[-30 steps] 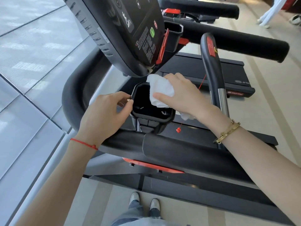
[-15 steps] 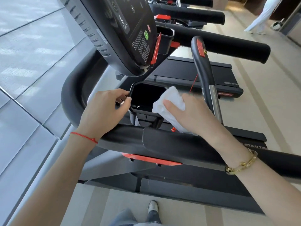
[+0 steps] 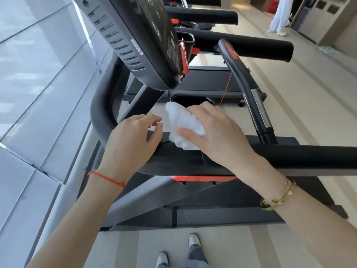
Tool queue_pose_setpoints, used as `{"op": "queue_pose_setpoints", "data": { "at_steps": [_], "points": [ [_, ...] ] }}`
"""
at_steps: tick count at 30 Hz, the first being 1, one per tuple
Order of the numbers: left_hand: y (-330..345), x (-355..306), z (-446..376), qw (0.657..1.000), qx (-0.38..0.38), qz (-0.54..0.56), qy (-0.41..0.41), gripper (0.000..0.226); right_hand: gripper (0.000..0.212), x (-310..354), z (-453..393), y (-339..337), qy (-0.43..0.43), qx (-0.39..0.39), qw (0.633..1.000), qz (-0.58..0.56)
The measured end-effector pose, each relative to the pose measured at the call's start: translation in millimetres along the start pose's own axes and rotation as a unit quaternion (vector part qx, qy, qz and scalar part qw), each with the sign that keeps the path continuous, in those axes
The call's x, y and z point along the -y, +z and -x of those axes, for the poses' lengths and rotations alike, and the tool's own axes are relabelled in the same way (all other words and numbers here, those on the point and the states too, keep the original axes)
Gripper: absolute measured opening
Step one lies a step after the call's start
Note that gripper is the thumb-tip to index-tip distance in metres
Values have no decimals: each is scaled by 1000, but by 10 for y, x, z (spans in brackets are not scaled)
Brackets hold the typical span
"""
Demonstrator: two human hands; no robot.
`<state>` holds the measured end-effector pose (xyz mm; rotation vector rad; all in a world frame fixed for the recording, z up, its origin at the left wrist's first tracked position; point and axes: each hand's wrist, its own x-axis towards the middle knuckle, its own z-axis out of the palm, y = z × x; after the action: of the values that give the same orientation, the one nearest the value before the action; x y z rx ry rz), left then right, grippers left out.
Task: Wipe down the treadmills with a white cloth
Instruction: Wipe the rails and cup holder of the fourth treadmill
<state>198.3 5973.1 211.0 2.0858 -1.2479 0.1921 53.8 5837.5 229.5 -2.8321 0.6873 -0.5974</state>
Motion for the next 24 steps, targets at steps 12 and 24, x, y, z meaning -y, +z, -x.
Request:
{"op": "queue_pose_setpoints", "data": {
  "at_steps": [12,24],
  "points": [
    [4,204,77,999,-15,17,34,34,42,316,-588,316,25,42,998,38],
    [-16,111,212,997,-11,24,70,22,48,373,321,-3,89,-37,995,15]
  ]
}}
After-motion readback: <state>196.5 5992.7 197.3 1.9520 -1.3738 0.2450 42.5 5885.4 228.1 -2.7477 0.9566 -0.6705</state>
